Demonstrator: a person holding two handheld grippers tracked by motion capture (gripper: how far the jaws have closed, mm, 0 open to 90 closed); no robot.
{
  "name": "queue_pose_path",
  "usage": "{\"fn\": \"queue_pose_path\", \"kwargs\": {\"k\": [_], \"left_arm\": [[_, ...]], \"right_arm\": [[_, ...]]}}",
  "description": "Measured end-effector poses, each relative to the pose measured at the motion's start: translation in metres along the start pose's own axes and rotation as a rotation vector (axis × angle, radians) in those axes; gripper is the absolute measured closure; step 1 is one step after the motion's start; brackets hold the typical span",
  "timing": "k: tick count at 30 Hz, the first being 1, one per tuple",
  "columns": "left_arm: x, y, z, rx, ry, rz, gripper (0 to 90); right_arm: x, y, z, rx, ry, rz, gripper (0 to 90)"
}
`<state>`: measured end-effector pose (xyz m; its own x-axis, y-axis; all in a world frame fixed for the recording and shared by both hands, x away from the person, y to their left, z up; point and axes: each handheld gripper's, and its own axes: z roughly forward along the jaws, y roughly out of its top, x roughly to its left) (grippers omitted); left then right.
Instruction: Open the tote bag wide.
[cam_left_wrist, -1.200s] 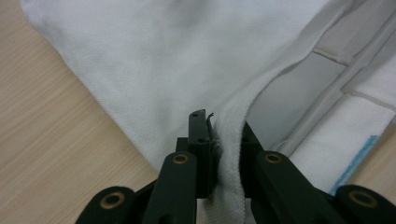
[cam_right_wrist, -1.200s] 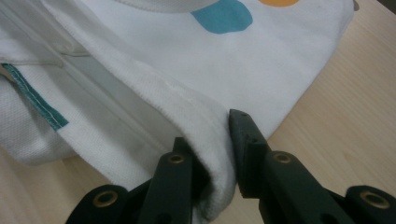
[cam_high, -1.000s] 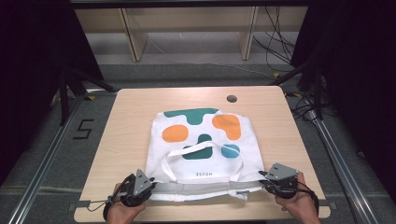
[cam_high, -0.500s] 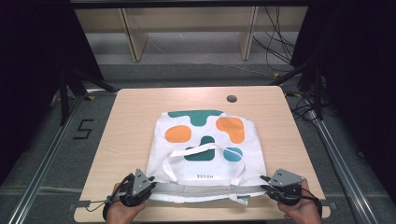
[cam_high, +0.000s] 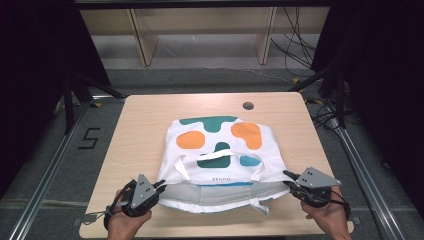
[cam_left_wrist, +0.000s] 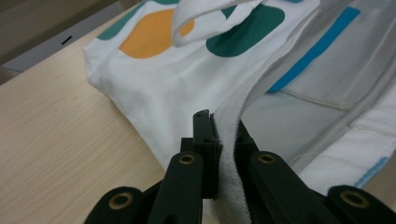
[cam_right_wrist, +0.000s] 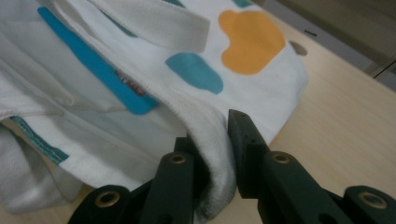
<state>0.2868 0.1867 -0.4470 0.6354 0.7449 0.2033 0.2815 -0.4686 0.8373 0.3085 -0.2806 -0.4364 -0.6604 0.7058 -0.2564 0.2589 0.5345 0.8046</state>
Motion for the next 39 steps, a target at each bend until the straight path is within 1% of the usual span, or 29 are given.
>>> {"fn": "queue_pose_path", "kwargs": {"k": [2,3,4,6,7,10,12,13,14,15,18,19,20,22,24,25,26,27,28,29,30,31,32,33,34,35,36,37,39], "left_arm": [[0.004,0.007,-0.002,-0.017,-0.005,-0.018,86.0],[0.006,0.011,-0.004,-0.026,0.002,-0.016,86.1],[0.009,0.016,-0.005,-0.045,-0.003,-0.002,86.1],[0.015,0.027,-0.010,-0.083,0.001,-0.016,86.1],[0.017,0.033,-0.014,-0.105,0.014,-0.013,86.2],[0.021,0.057,-0.025,-0.151,0.066,0.048,86.4],[0.024,0.073,-0.032,-0.191,0.089,0.075,86.5],[0.025,0.080,-0.035,-0.212,0.103,0.082,86.5],[0.027,0.087,-0.038,-0.228,0.109,0.093,86.5],[0.027,0.093,-0.040,-0.247,0.115,0.089,86.5],[0.030,0.107,-0.046,-0.282,0.123,0.105,86.6],[0.030,0.110,-0.047,-0.287,0.132,0.111,86.7],[0.030,0.113,-0.048,-0.296,0.144,0.119,86.7],[0.027,0.118,-0.051,-0.301,0.168,0.140,86.8],[0.026,0.123,-0.056,-0.310,0.160,0.156,86.8],[0.026,0.125,-0.059,-0.319,0.161,0.156,86.8],[0.026,0.127,-0.062,-0.329,0.165,0.160,86.8],[0.026,0.129,-0.064,-0.348,0.166,0.155,86.9],[0.027,0.132,-0.068,-0.359,0.165,0.152,86.9],[0.028,0.135,-0.071,-0.371,0.150,0.144,86.9],[0.027,0.138,-0.076,-0.390,0.136,0.126,86.9],[0.026,0.142,-0.080,-0.397,0.133,0.129,86.9],[0.026,0.146,-0.085,-0.398,0.135,0.157,86.9],[0.026,0.149,-0.089,-0.402,0.136,0.175,86.9],[0.027,0.151,-0.093,-0.409,0.127,0.175,86.9],[0.029,0.153,-0.094,-0.413,0.113,0.167,86.9],[0.031,0.154,-0.093,-0.410,0.110,0.159,86.8],[0.034,0.155,-0.090,-0.397,0.113,0.157,86.9],[0.039,0.152,-0.078,-0.369,0.095,0.127,86.8]], "right_arm": [[-0.005,0.009,-0.003,-0.025,-0.010,-0.023,79.8],[-0.009,0.018,-0.005,-0.050,-0.028,-0.013,79.9],[-0.009,0.018,-0.005,-0.050,-0.028,-0.013,79.9],[-0.015,0.029,-0.008,-0.067,-0.039,-0.024,80.1],[-0.018,0.035,-0.010,-0.077,-0.048,-0.029,80.2],[-0.027,0.055,-0.020,-0.105,-0.079,-0.063,80.5],[-0.034,0.069,-0.029,-0.111,-0.097,-0.090,80.8],[-0.037,0.076,-0.034,-0.117,-0.102,-0.109,80.8],[-0.043,0.088,-0.043,-0.133,-0.121,-0.116,81.0],[-0.043,0.088,-0.043,-0.133,-0.121,-0.116,81.0],[-0.050,0.102,-0.055,-0.162,-0.150,-0.124,81.1],[-0.051,0.106,-0.058,-0.168,-0.155,-0.126,81.1],[-0.055,0.113,-0.065,-0.185,-0.165,-0.142,81.2],[-0.055,0.116,-0.068,-0.189,-0.163,-0.141,81.2],[-0.057,0.123,-0.075,-0.192,-0.183,-0.168,81.3],[-0.058,0.126,-0.078,-0.196,-0.184,-0.163,81.3],[-0.059,0.129,-0.082,-0.205,-0.185,-0.173,81.3],[-0.058,0.132,-0.086,-0.208,-0.185,-0.164,81.3],[-0.058,0.135,-0.089,-0.210,-0.190,-0.193,81.3],[-0.057,0.139,-0.093,-0.202,-0.189,-0.192,81.4],[-0.058,0.142,-0.096,-0.209,-0.196,-0.200,81.4],[-0.059,0.145,-0.099,-0.213,-0.191,-0.189,81.4],[-0.060,0.148,-0.103,-0.216,-0.187,-0.194,81.4],[-0.061,0.150,-0.107,-0.219,-0.187,-0.197,81.4],[-0.061,0.153,-0.112,-0.229,-0.179,-0.198,81.4],[-0.063,0.155,-0.116,-0.243,-0.186,-0.204,81.4],[-0.062,0.157,-0.118,-0.248,-0.170,-0.187,81.4],[-0.063,0.159,-0.119,-0.250,-0.174,-0.189,81.4],[-0.064,0.161,-0.114,-0.230,-0.177,-0.192,81.4]]}}
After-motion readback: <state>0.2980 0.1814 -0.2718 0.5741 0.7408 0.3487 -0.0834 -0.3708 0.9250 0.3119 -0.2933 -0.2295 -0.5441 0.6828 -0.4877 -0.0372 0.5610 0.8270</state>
